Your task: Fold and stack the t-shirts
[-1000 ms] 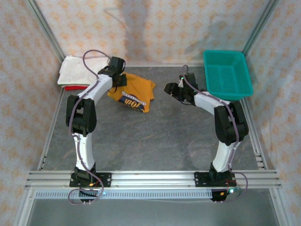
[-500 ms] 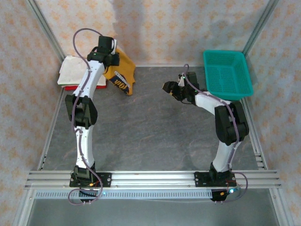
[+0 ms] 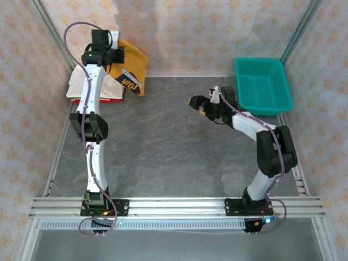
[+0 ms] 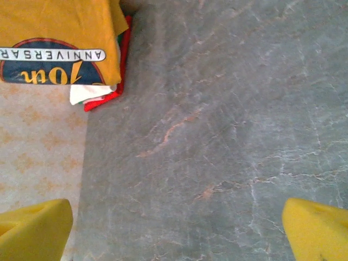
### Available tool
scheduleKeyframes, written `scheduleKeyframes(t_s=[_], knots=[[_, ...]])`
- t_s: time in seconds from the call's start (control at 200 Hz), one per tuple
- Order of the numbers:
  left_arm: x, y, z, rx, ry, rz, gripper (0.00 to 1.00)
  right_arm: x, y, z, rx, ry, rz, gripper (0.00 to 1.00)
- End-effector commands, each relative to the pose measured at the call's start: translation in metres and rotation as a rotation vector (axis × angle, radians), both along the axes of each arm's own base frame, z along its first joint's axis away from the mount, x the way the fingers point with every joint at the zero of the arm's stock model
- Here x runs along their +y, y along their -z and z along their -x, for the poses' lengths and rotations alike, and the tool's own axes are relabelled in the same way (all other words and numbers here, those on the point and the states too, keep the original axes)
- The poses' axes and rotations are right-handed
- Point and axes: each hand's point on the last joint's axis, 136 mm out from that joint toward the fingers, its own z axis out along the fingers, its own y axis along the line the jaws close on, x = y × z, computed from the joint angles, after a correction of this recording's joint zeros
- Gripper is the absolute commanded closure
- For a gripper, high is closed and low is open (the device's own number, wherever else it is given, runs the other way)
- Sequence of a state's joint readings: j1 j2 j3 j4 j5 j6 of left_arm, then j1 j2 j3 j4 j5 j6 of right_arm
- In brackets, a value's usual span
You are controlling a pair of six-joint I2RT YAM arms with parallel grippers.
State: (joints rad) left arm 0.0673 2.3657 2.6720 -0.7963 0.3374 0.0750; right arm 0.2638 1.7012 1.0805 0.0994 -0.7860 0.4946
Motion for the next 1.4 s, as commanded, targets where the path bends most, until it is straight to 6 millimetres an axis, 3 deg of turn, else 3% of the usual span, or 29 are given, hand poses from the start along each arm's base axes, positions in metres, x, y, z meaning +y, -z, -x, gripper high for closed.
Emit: scheduleKeyframes(t_s=[0.0,0.13,0.325,0.44,0.586,0.661,0.761,0.806,0.846,0.891,0.916,1.036,1.171,1.281,1.396], knots=[[0.028,-0.031,-0.001,-0.091,-0.011,0.063,1.00,-0.003,-0.013,0.008,-0.040,-0.019,0.040,0.00],[0.060,-0.033,-0.006,-0.133,-0.021,0.107,1.00,-0.008,-0.013,0.014,-0.023,-0.006,0.065,0.00],[0.118,-0.018,-0.024,-0.191,-0.079,0.179,1.00,-0.016,-0.015,0.019,0.017,0.029,0.101,0.00],[0.148,0.005,-0.030,-0.182,-0.129,0.161,1.00,-0.022,-0.018,0.019,0.033,0.056,0.135,0.00],[0.182,0.048,-0.038,-0.149,-0.187,0.214,1.00,-0.023,-0.026,0.013,0.025,0.075,0.129,0.00],[0.196,0.069,-0.038,-0.114,-0.230,0.153,1.00,-0.020,-0.029,0.010,0.022,0.075,0.118,0.00],[0.214,0.080,-0.034,-0.083,-0.293,0.055,1.00,-0.016,-0.031,0.007,0.016,0.067,0.115,0.00],[0.220,0.080,-0.032,-0.080,-0.312,0.018,0.87,-0.014,-0.031,0.007,0.016,0.061,0.112,0.00],[0.225,0.078,-0.030,-0.076,-0.329,-0.014,0.64,-0.012,-0.030,0.006,0.017,0.059,0.109,0.00],[0.229,0.072,-0.027,-0.078,-0.346,-0.045,0.35,-0.010,-0.030,0.005,0.015,0.053,0.102,0.00],[0.231,0.067,-0.025,-0.081,-0.357,-0.059,0.24,-0.010,-0.029,0.003,0.015,0.054,0.099,0.00],[0.239,0.025,-0.011,-0.126,-0.425,-0.113,0.22,-0.005,-0.032,0.002,-0.002,0.044,0.098,0.01],[0.247,-0.051,0.023,-0.217,-0.561,-0.132,0.11,-0.012,-0.038,0.002,-0.045,0.070,0.131,0.01],[0.224,-0.111,0.051,-0.293,-0.550,-0.095,0.01,-0.021,-0.049,-0.001,-0.111,0.113,0.166,0.01],[0.183,-0.141,0.073,-0.310,-0.480,-0.092,0.00,-0.040,-0.062,-0.005,-0.190,0.194,0.243,0.01]])
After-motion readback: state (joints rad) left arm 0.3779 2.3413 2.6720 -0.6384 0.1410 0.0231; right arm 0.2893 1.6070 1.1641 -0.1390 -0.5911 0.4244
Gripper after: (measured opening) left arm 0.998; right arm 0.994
